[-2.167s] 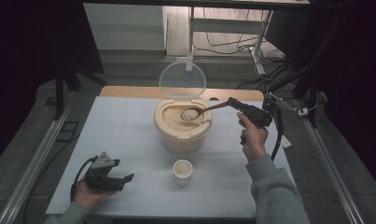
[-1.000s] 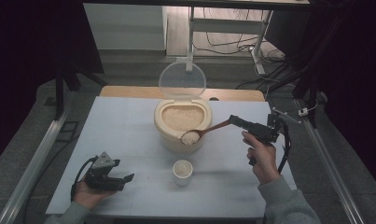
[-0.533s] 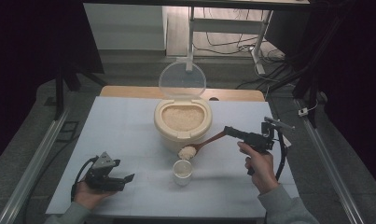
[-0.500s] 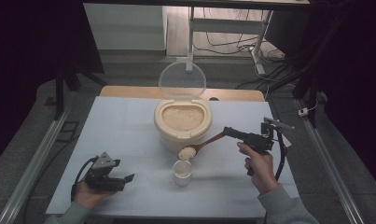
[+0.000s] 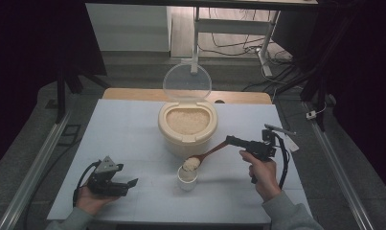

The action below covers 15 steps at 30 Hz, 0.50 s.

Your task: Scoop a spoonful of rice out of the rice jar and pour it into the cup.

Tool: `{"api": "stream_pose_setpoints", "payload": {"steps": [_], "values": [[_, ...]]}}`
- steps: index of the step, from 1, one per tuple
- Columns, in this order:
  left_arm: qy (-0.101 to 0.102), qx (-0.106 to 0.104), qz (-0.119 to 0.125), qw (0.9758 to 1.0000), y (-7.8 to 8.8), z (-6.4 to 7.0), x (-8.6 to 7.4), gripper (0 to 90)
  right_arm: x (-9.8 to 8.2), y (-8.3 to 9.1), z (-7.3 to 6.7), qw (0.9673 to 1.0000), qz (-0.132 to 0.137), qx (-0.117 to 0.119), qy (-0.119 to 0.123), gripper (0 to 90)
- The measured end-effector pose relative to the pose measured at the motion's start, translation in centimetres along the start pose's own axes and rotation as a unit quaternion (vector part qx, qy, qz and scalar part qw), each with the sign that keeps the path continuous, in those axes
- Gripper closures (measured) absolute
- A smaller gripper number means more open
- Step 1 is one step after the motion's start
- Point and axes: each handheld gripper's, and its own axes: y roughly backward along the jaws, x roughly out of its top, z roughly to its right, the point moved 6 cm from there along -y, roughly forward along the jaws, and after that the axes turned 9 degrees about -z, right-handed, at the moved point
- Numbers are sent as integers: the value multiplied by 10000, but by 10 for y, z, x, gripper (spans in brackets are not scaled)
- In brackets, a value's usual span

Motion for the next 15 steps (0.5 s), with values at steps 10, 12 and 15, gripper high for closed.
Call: {"api": "stream_pose_setpoints", "payload": {"steps": [10,12,15], "values": [[-5,0,-1,10000,0,0,0,192,-2,-8,0,9994,-164,-254,183,830],[-6,-2,-2,10000,0,0,0,192,-2,-8,-1,9992,-174,-286,222,830],[-6,-2,-3,10000,0,0,0,192,-2,-9,-4,9986,-209,-378,315,830]]}}
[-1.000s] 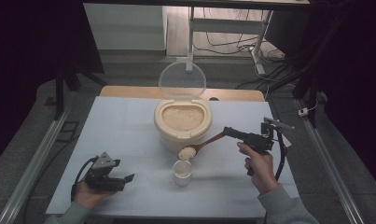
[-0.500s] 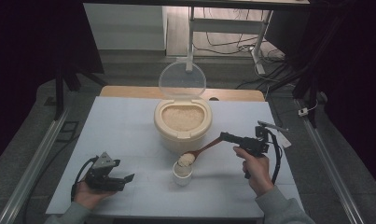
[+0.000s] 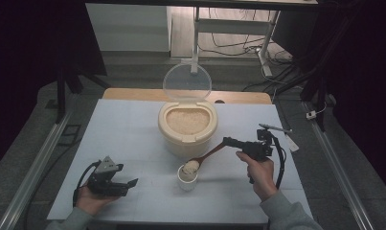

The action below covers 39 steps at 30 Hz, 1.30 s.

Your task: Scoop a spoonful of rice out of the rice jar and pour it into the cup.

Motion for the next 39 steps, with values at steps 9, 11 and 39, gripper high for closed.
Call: {"api": "stream_pose_setpoints", "payload": {"steps": [9,11,39], "values": [[2,-1,1,10000,0,0,0,192,3,0,-7,9997,-56,-143,173,829],[1,-1,1,10000,0,0,0,192,4,-1,-9,9996,-76,-169,212,829],[-4,0,-3,10000,0,0,0,192,8,1,-35,9916,-71,-575,1154,830]]}}
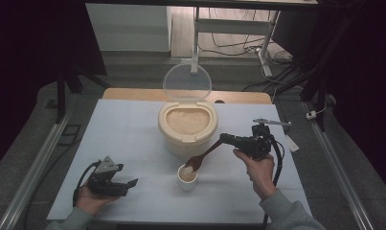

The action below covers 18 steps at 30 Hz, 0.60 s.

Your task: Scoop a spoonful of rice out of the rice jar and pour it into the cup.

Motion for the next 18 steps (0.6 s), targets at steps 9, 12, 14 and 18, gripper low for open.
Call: {"api": "stream_pose_setpoints", "payload": {"steps": [9,12,14,18], "values": [[1,2,-9,10000,0,0,0,192,1,3,-2,9999,31,-19,102,829],[3,3,-12,10000,0,0,0,191,1,4,-2,9998,83,-32,154,829],[5,5,-16,10000,-1,0,0,191,1,5,-3,9998,85,-26,205,829],[20,2,-10,10000,0,-1,0,191,2,5,-11,9989,84,-98,452,829]]}}
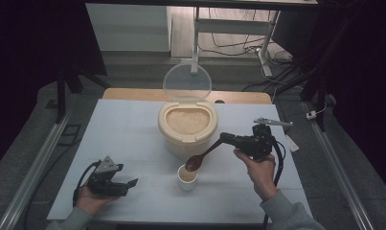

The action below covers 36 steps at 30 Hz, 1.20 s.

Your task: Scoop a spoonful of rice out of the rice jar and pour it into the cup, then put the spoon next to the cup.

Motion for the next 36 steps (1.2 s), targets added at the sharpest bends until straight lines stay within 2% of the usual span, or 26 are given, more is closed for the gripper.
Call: {"api": "stream_pose_setpoints", "payload": {"steps": [2,4,16,20,25,27,30,34,36], "values": [[2,0,1,10000,0,0,0,191,1,1,-6,9997,-19,-87,207,830],[-5,0,-4,10000,0,0,0,191,2,1,-8,9997,-14,-86,242,829],[2,-6,1,10000,0,-1,-1,191,0,6,4,10000,44,44,-18,829],[30,-5,3,10000,0,-1,0,191,2,18,9,9998,150,118,-111,830],[11,-1,-10,10000,-1,-1,0,190,6,46,13,9997,151,159,-71,829],[11,-1,0,10000,0,0,0,190,6,55,15,9997,8,222,-71,829],[9,-1,3,10000,0,0,0,190,0,59,19,9989,-388,243,-54,829],[-7,8,-10,10000,0,0,0,190,-17,45,22,9939,-1059,316,-8,829],[2,5,-10,10000,0,0,1,190,-23,35,24,9915,-1265,305,5,829]]}}
